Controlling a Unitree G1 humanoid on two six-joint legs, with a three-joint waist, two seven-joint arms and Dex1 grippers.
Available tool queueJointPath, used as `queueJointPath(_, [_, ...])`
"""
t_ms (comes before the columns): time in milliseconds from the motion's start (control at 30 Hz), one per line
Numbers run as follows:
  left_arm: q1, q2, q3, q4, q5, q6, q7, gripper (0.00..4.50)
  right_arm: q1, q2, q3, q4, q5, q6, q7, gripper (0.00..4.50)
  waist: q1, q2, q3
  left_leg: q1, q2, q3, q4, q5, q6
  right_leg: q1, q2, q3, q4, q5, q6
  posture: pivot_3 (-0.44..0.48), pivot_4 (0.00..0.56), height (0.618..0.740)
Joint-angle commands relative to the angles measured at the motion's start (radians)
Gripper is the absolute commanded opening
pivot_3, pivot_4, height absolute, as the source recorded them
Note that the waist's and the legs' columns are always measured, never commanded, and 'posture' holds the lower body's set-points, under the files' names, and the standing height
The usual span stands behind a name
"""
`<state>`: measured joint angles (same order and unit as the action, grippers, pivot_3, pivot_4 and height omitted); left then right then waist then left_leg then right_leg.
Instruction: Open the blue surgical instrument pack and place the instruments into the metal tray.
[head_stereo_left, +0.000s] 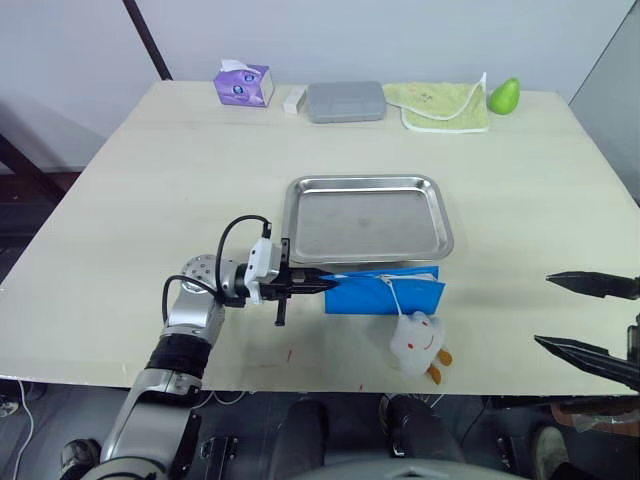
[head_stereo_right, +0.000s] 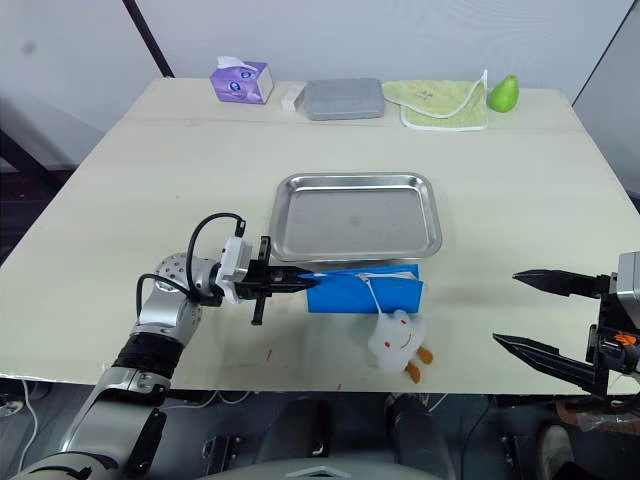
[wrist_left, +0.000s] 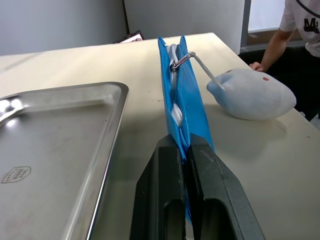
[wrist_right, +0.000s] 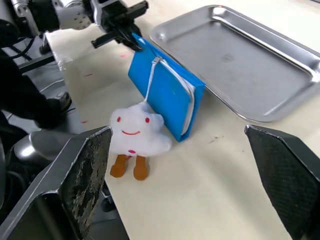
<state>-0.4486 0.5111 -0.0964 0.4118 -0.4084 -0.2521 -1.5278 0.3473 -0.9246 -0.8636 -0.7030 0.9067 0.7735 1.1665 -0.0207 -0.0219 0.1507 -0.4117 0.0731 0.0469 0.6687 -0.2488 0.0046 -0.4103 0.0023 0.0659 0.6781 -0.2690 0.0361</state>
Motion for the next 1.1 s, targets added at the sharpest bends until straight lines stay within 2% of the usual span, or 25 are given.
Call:
queueJointPath(33, [0.018, 0.025, -0.013, 0.032, 0.033, -0.005, -0.040, 0.00, -0.072, -0.008, 0.132, 0.009, -0.014, -0.035, -0.057, 4.46, -0.003, -0.001, 0.000, 0.000, 0.000, 0.000, 0.000, 0.000, 0.000, 0.000, 0.000, 0.000, 0.000, 0.000, 0.000, 0.000, 0.150, 0.740])
queueJointPath(133, [0.017, 0.022, -0.022, 0.025, 0.038, -0.009, -0.038, 0.00, -0.181, 0.017, 0.345, 0.054, -0.087, -0.077, -0.107, 4.46, -0.008, 0.000, 0.000, 0.000, 0.000, 0.000, 0.000, 0.000, 0.000, 0.000, 0.001, 0.000, 0.000, 0.000, 0.000, 0.000, 0.150, 0.740])
queueJointPath(267, [0.013, 0.015, -0.039, 0.008, 0.046, -0.013, -0.032, 0.00, -0.322, 0.082, 0.561, 0.151, -0.166, -0.136, -0.130, 4.46, -0.009, 0.000, 0.000, -0.001, 0.000, 0.000, 0.000, 0.000, 0.000, -0.001, 0.000, 0.000, 0.000, 0.001, -0.002, 0.000, 0.150, 0.740])
queueJointPath(500, [0.012, 0.011, -0.055, -0.032, 0.046, 0.009, -0.013, 0.00, -0.498, 0.180, 0.788, 0.331, -0.282, -0.239, -0.091, 4.46, 0.002, 0.001, 0.000, -0.002, 0.000, 0.000, 0.000, 0.000, 0.000, -0.001, 0.000, 0.000, 0.000, 0.001, -0.002, 0.000, 0.150, 0.740])
queueJointPath(700, [0.018, 0.017, -0.055, -0.072, 0.043, 0.037, -0.002, 0.00, -0.566, 0.221, 0.871, 0.430, -0.336, -0.291, -0.058, 4.46, 0.011, 0.001, 0.000, -0.002, 0.000, 0.000, 0.001, 0.000, 0.000, -0.001, 0.000, 0.000, 0.000, 0.001, -0.002, 0.000, 0.150, 0.740])
queueJointPath(1067, [0.019, 0.024, -0.045, -0.068, 0.043, 0.043, -0.006, 0.00, -0.571, 0.262, 0.901, 0.491, -0.372, -0.346, -0.029, 4.46, 0.010, 0.001, 0.000, -0.002, 0.000, 0.001, 0.001, 0.000, 0.000, -0.002, 0.000, 0.000, 0.001, 0.001, -0.002, 0.000, 0.150, 0.740])
queueJointPath(1100, [0.019, 0.023, -0.045, -0.067, 0.043, 0.043, -0.005, 0.00, -0.569, 0.264, 0.901, 0.493, -0.374, -0.349, -0.028, 3.81, 0.010, 0.001, 0.000, -0.002, 0.000, 0.001, 0.001, 0.000, 0.000, -0.002, 0.000, 0.000, 0.001, 0.001, -0.002, 0.000, 0.150, 0.740])
